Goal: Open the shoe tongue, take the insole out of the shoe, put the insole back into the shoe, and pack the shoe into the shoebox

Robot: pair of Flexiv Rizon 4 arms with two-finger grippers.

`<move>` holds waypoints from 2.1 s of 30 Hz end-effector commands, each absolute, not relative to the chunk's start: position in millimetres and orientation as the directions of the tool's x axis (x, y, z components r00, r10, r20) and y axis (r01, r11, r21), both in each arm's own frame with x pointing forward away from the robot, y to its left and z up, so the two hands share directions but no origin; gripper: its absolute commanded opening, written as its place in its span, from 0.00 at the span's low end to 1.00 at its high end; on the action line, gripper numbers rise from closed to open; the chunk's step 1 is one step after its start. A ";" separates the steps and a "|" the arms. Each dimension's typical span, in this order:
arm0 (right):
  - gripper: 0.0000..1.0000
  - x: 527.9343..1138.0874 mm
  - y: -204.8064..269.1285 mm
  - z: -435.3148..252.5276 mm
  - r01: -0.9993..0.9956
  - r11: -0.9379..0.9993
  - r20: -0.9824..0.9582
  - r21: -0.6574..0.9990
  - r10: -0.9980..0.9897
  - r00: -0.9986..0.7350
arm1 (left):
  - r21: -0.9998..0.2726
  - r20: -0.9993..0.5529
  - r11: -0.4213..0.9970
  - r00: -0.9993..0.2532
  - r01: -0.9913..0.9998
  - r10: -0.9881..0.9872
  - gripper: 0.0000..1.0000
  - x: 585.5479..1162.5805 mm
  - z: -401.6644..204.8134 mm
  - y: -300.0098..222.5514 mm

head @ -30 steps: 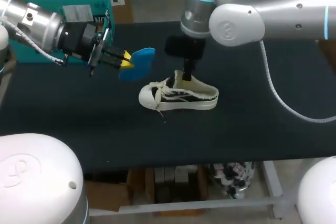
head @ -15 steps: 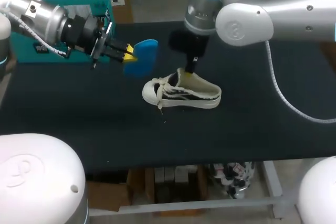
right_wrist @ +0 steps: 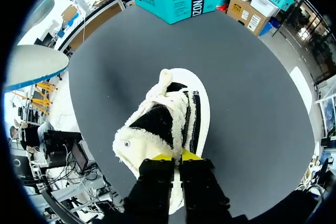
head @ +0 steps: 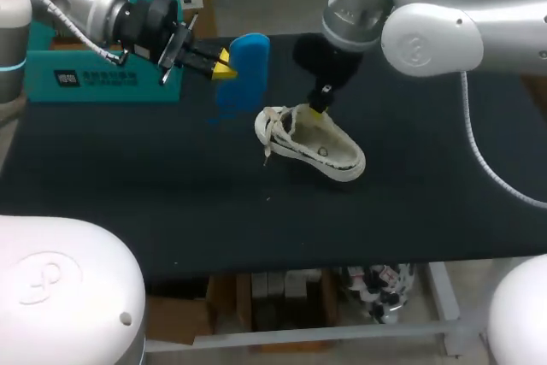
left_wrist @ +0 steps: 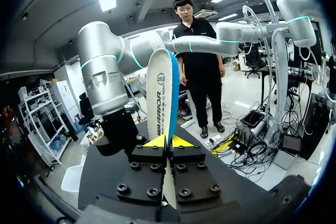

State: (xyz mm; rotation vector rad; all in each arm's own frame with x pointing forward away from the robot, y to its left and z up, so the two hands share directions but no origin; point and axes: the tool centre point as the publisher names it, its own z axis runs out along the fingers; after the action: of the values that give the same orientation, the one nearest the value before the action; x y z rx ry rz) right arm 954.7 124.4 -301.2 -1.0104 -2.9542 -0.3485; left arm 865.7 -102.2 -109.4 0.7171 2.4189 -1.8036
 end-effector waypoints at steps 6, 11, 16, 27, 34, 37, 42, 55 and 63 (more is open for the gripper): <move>0.00 938.1 119.0 -292.9 0.696 0.651 0.119 0.301 0.699 -0.705 | -0.921 -0.244 0.193 -0.886 0.339 0.394 0.00 876.3 -100.2 -106.7; 0.00 929.2 119.9 -297.1 0.751 0.572 0.149 0.330 0.755 -0.639 | -0.939 -0.218 0.157 -0.882 0.306 0.417 0.00 878.2 -92.1 -107.7; 0.00 923.8 120.1 -301.1 0.802 0.469 0.192 0.370 0.806 -0.560 | -0.950 -0.206 0.125 -0.877 0.285 0.434 0.00 879.6 -81.8 -107.7; 0.00 917.6 127.6 -298.4 0.834 0.304 0.258 0.460 0.853 -0.453 | -0.969 -0.167 0.088 -0.874 0.231 0.456 0.00 880.5 -71.9 -102.3; 0.00 913.2 132.7 -301.3 0.828 0.231 0.288 0.511 0.862 -0.418 | -0.983 -0.117 0.073 -0.877 0.170 0.466 0.00 882.6 -67.4 -100.5; 0.00 913.6 135.5 -301.1 0.824 0.206 0.295 0.528 0.865 -0.406 | -0.986 -0.109 0.060 -0.877 0.155 0.468 0.00 880.8 -63.6 -98.4; 0.00 913.8 141.0 -302.0 0.814 0.158 0.319 0.559 0.865 -0.388 | -0.988 -0.103 0.051 -0.878 0.143 0.468 0.00 876.8 -59.6 -95.7; 0.00 916.5 154.8 -317.3 0.807 0.077 0.341 0.585 0.880 -0.331 | -0.994 -0.078 0.032 -0.888 0.104 0.454 0.00 872.0 -65.6 -86.8; 0.00 911.0 158.3 -319.6 0.798 0.032 0.349 0.602 0.888 -0.299 | -0.995 -0.066 0.035 -0.889 0.092 0.453 0.00 867.3 -69.4 -89.4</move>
State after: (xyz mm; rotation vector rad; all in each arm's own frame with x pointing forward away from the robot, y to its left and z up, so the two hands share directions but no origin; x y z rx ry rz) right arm 915.7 157.0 -317.5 -1.8790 -2.3547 -1.0230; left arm 868.5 -87.5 -68.4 0.6706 2.4378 -2.2977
